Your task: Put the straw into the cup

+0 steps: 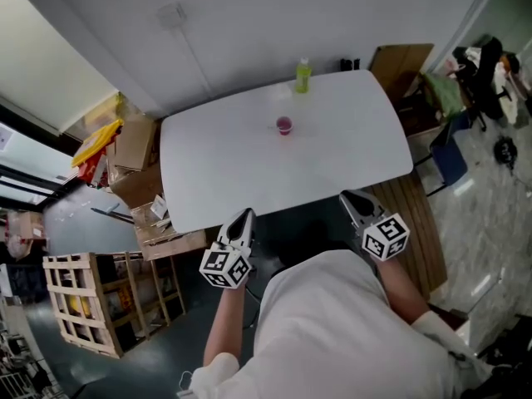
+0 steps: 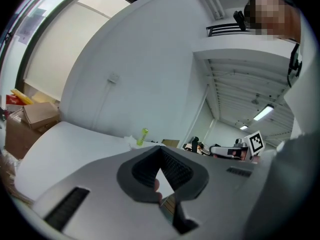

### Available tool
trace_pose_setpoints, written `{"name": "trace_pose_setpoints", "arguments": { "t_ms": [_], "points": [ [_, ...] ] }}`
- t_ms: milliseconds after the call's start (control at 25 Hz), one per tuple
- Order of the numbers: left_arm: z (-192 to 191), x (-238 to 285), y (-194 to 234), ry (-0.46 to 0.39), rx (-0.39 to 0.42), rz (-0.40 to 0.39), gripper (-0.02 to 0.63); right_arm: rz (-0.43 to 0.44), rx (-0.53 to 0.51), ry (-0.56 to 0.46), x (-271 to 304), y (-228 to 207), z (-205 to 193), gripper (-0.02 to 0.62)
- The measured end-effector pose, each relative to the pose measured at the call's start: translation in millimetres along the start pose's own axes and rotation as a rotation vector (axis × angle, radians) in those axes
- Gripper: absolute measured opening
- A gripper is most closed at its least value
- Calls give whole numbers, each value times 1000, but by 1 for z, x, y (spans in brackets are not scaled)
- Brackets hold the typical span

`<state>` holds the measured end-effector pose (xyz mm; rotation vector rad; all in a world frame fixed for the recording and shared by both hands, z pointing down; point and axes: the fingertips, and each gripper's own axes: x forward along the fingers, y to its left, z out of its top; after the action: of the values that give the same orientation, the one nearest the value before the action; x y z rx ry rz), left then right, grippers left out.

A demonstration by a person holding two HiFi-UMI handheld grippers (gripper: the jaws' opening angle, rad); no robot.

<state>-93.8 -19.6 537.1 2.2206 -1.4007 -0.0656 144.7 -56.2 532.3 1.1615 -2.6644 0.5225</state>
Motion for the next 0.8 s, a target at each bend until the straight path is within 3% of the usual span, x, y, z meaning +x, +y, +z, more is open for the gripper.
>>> {"name": "trace_pose_setpoints", "arguments": {
  "t_ms": [360, 800],
  "points": [
    [5, -4, -31, -38, 11, 19, 2, 45, -48, -37, -10, -13, 22, 38],
    [1, 2, -54, -71, -36, 70, 2, 90, -67, -51, -24, -40, 37, 37]
  ]
}}
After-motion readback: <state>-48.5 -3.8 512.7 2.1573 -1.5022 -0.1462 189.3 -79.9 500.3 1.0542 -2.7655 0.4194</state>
